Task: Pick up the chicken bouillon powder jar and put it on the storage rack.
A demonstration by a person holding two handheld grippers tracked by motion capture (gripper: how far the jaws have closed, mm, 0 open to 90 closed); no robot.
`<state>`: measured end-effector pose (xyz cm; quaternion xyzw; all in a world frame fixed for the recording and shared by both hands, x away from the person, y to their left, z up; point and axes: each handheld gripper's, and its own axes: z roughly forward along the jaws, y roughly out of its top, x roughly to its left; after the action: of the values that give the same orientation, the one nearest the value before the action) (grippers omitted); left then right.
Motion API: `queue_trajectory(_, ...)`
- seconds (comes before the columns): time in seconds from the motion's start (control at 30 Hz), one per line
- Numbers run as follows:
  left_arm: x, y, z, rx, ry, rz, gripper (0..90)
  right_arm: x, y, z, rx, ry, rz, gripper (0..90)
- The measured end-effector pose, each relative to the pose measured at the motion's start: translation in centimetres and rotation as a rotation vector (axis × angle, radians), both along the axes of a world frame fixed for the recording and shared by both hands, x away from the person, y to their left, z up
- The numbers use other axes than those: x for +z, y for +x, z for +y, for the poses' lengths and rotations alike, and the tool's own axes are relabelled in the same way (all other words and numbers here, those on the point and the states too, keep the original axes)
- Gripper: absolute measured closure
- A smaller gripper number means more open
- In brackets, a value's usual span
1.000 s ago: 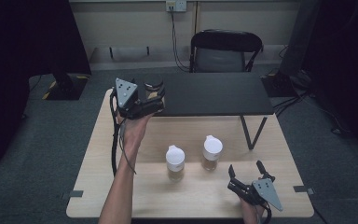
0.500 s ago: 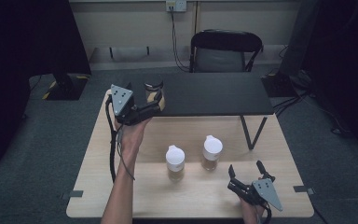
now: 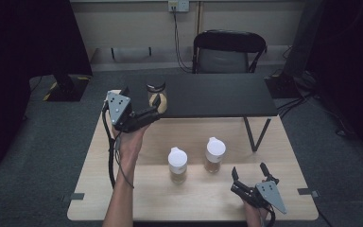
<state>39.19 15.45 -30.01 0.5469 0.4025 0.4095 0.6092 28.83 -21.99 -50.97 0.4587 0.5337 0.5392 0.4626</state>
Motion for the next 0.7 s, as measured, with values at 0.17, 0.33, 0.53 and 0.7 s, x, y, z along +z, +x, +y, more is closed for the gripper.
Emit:
queue_trajectory(0.17,-0.2,-0.6,0.1,-0.009,-0.008,-0.011,0.0,0.0,0.0,0.0,0.000,0.000,0.000,1.4)
queue_trajectory(0.33,-0.1,-1.7,0.2,-0.008,-0.009,-0.037,0.0,0.0,0.0,0.0,0.000,0.000,0.000,1.3)
queue_trajectory(0.53,-0.1,-2.8,0.6,-0.004,-0.022,-0.055,0.0,0.0,0.0,0.0,0.000,0.000,0.000,1.3)
queue_trajectory(0.7,-0.2,-3.6,0.8,-0.004,-0.025,-0.059,0.0,0.0,0.0,0.0,0.000,0.000,0.000,1.3)
